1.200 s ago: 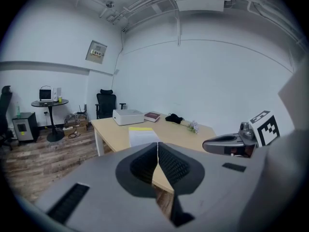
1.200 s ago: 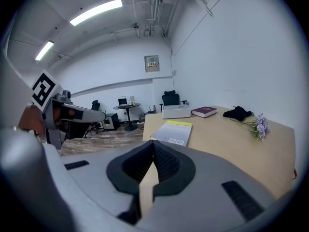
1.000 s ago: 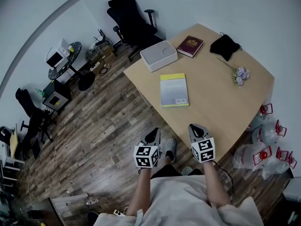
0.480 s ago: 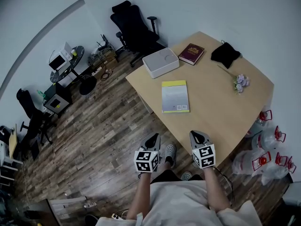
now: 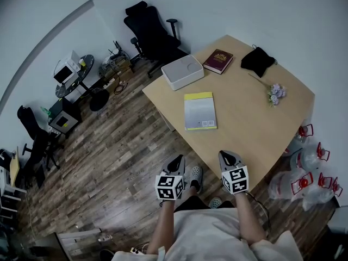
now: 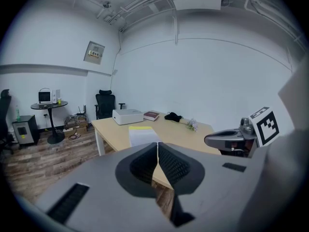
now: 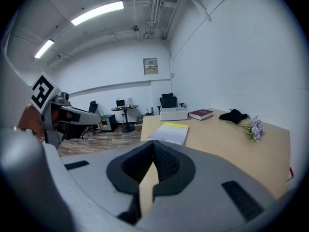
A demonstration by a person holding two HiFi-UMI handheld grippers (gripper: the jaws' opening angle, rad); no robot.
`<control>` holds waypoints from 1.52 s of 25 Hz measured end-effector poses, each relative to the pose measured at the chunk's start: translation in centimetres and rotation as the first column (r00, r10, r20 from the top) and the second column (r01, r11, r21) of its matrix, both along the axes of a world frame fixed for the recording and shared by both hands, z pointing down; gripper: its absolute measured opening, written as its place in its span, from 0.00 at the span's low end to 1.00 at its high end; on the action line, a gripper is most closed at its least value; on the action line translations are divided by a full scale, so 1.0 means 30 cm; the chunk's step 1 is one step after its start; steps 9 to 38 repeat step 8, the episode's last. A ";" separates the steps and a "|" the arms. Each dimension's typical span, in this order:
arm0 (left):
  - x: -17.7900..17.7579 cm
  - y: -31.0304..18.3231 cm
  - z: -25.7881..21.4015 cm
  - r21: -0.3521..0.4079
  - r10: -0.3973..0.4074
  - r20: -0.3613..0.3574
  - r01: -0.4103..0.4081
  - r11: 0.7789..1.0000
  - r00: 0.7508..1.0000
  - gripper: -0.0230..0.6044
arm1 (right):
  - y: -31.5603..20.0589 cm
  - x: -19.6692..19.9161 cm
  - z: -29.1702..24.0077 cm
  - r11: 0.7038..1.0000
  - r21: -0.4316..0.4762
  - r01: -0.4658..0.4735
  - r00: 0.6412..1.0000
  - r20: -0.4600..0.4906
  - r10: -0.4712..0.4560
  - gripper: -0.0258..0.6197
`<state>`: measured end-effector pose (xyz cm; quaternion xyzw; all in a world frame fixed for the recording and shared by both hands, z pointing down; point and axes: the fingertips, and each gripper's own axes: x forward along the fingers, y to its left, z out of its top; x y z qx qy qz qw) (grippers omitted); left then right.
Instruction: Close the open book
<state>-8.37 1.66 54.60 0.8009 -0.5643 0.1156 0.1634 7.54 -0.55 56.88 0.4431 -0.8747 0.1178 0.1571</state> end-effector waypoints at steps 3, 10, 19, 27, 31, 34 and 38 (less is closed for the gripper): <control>-0.001 -0.005 0.004 0.001 -0.001 -0.002 0.001 1.000 1.000 0.08 | -0.004 0.002 0.007 1.000 -0.003 -0.002 1.000 0.002 0.002 0.05; 0.003 -0.015 0.014 -0.003 0.002 0.000 -0.002 1.000 1.000 0.08 | -0.014 0.003 0.014 1.000 -0.002 -0.001 1.000 0.000 0.001 0.05; 0.003 -0.015 0.014 -0.003 0.002 0.000 -0.002 1.000 1.000 0.08 | -0.014 0.003 0.014 1.000 -0.002 -0.001 1.000 0.000 0.001 0.05; 0.003 -0.015 0.014 -0.003 0.002 0.000 -0.002 1.000 1.000 0.08 | -0.014 0.003 0.014 1.000 -0.002 -0.001 1.000 0.000 0.001 0.05; 0.003 -0.015 0.014 -0.003 0.002 0.000 -0.002 1.000 1.000 0.08 | -0.014 0.003 0.014 1.000 -0.002 -0.001 1.000 0.000 0.001 0.05; 0.003 -0.015 0.014 -0.003 0.002 0.000 -0.002 1.000 1.000 0.08 | -0.014 0.003 0.014 1.000 -0.002 -0.001 1.000 0.000 0.001 0.05; 0.003 -0.015 0.014 -0.003 0.002 0.000 -0.002 1.000 1.000 0.08 | -0.014 0.003 0.014 1.000 -0.002 -0.001 1.000 0.000 0.001 0.05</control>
